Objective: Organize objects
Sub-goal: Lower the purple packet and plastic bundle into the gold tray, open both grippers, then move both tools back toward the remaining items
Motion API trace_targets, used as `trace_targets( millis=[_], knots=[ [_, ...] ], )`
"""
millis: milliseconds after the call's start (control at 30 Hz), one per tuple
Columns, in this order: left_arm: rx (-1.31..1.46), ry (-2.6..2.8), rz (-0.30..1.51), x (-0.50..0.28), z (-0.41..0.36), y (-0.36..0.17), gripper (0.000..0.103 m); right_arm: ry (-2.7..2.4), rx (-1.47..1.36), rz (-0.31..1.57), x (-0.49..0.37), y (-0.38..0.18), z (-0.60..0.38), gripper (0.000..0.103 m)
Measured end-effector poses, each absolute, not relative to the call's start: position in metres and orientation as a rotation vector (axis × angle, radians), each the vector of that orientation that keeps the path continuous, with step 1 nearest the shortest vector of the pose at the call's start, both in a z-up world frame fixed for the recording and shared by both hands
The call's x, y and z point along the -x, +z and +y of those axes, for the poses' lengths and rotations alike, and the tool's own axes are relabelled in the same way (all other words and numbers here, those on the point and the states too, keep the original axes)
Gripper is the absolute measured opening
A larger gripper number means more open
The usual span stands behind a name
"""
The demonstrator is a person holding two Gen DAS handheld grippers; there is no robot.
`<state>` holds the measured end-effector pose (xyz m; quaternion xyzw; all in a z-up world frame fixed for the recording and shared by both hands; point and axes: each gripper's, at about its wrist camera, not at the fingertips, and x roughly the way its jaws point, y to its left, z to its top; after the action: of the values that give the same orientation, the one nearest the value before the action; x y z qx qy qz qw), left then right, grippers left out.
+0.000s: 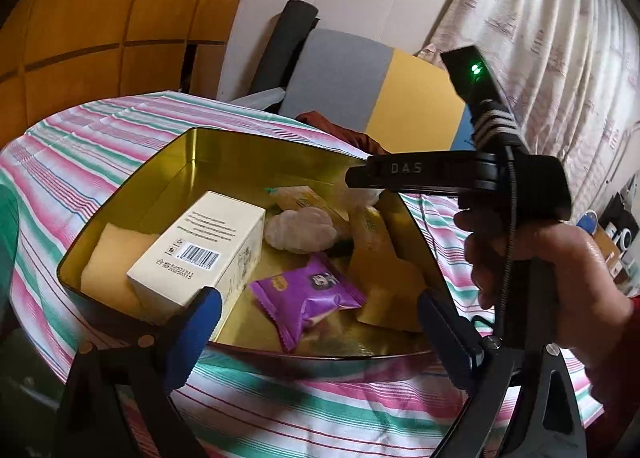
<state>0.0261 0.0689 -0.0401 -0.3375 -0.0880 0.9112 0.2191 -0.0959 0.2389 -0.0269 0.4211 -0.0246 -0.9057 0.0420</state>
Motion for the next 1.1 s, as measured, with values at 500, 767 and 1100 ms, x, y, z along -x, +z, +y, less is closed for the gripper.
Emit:
trace_targets(
  millis=[500,767,1100],
  knots=[
    [0.942,2.515,-0.259,-0.032,0.082,-0.034,0.102,-3.011,-1.094,-0.212,0.011,-0.012,0.294,0.057],
    [0.897,2.475,-0.167,-0.049,0.111,-0.025,0.103,-3.101,-1.201,-0.322,-0.039,-0.036,0.35,0.057],
    [0.852,2.34,-0.018,-0.079,0.169,-0.015,0.103,-3.285,-1.338,-0.58,-0.109,-0.062,0.454,0.057]
  ],
)
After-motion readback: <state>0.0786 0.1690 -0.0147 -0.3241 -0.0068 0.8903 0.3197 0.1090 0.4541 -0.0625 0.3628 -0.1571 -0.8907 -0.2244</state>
